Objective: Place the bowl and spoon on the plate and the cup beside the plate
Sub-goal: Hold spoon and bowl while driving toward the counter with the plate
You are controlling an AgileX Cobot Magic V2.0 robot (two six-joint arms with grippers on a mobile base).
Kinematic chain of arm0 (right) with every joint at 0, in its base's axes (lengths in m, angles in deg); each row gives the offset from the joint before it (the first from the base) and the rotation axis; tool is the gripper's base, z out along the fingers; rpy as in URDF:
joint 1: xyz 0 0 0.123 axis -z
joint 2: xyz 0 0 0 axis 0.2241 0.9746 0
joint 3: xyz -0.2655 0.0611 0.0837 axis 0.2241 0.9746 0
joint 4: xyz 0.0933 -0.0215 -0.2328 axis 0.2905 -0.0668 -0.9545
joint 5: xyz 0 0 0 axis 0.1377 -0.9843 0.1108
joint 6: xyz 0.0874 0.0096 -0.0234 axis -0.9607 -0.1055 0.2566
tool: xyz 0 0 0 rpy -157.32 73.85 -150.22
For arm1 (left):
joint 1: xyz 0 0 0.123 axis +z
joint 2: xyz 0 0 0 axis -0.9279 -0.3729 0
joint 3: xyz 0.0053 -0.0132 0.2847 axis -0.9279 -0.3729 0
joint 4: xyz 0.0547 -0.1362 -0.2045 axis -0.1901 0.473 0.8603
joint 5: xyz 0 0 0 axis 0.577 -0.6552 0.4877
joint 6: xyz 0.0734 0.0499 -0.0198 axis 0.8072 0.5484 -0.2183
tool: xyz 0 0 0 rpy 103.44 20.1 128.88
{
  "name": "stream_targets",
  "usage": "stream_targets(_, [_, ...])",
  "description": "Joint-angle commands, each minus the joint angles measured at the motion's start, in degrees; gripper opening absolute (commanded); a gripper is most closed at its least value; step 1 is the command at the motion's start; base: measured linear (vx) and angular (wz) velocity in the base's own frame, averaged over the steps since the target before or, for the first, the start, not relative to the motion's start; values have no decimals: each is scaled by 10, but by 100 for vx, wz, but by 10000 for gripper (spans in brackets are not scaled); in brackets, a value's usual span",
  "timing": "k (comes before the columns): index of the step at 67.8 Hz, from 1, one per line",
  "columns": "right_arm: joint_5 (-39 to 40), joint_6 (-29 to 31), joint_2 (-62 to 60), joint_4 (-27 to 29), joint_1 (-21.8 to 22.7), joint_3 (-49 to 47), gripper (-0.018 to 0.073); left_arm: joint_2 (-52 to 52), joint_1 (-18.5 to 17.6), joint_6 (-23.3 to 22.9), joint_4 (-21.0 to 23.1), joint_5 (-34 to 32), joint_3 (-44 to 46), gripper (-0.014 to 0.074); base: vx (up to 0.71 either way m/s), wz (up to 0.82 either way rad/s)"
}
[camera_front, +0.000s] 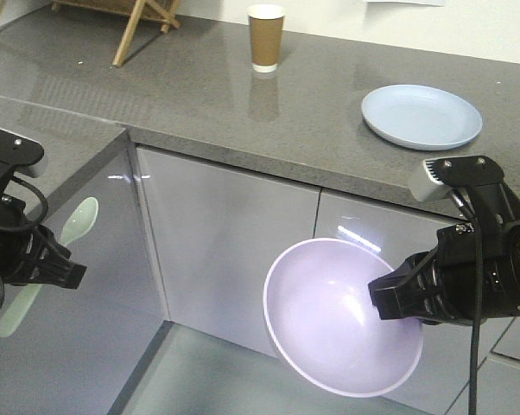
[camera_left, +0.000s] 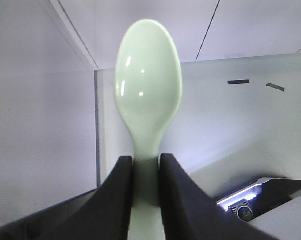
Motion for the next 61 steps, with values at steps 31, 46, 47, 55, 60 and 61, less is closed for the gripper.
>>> stream_targets(31, [23, 4, -12, 16, 1, -15, -1, 15, -3, -4, 6, -27, 13, 83, 9, -18])
stream_targets(46, [23, 4, -12, 16, 1, -15, -1, 15, -3, -4, 6, -27, 13, 83, 8, -11])
stream_targets(47, [23, 4, -12, 16, 1, -15, -1, 15, -3, -4, 6, -27, 13, 83, 9, -5])
stream_targets(55, [23, 4, -12, 16, 1, -15, -1, 15, -3, -4, 6, -27, 13, 83, 9, -2])
stream_targets(60, [23, 4, -12, 16, 1, -15, -1, 15, -3, -4, 6, -27, 13, 83, 9, 1])
stream_targets(61, [23, 4, -12, 16, 1, -15, -1, 15, -3, -4, 6, -27, 13, 83, 9, 1])
